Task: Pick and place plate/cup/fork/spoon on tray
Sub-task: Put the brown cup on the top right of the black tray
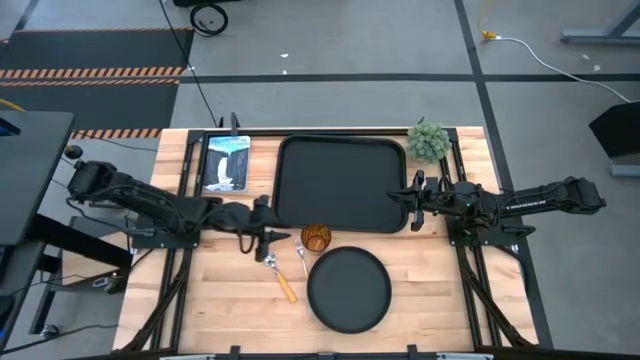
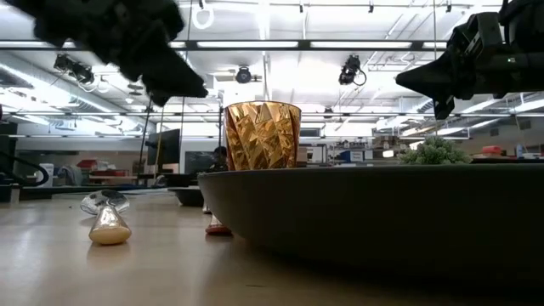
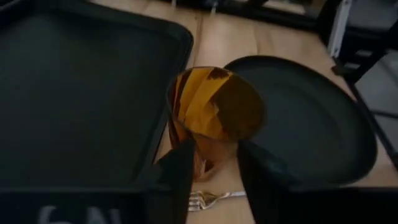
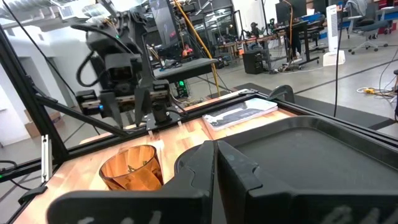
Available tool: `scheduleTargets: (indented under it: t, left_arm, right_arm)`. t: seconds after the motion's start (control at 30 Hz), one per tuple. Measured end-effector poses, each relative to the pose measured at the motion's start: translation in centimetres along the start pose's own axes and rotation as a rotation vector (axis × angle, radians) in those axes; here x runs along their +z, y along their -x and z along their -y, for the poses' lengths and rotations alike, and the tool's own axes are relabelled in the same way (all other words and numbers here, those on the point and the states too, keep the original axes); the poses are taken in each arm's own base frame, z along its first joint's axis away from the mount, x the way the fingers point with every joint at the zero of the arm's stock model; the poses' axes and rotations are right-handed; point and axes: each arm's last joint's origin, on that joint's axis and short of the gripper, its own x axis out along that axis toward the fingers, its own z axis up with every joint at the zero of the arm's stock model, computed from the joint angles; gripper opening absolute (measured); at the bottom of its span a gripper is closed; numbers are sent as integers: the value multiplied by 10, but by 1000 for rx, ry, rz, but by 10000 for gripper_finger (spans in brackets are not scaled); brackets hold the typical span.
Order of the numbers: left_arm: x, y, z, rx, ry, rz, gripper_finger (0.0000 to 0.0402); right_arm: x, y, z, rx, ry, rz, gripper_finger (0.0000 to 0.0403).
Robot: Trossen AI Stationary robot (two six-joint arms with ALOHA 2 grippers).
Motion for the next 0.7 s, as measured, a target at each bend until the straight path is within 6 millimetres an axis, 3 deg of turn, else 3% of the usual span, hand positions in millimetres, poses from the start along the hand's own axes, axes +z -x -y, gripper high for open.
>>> scheduleTargets:
  t: [0.27,0.4,0.7]
  left_arm:
    - [44,-27,17,39,-20,-128,219]
    - [57,-48,17,79,-1,-190,222]
    - [74,-95,-3,147,8,-380,211]
  right_arm:
    - [0,0,0,0,0,0,22]
    - [0,0,0,0,0,0,22]
    - [0,0,0,0,0,1,22]
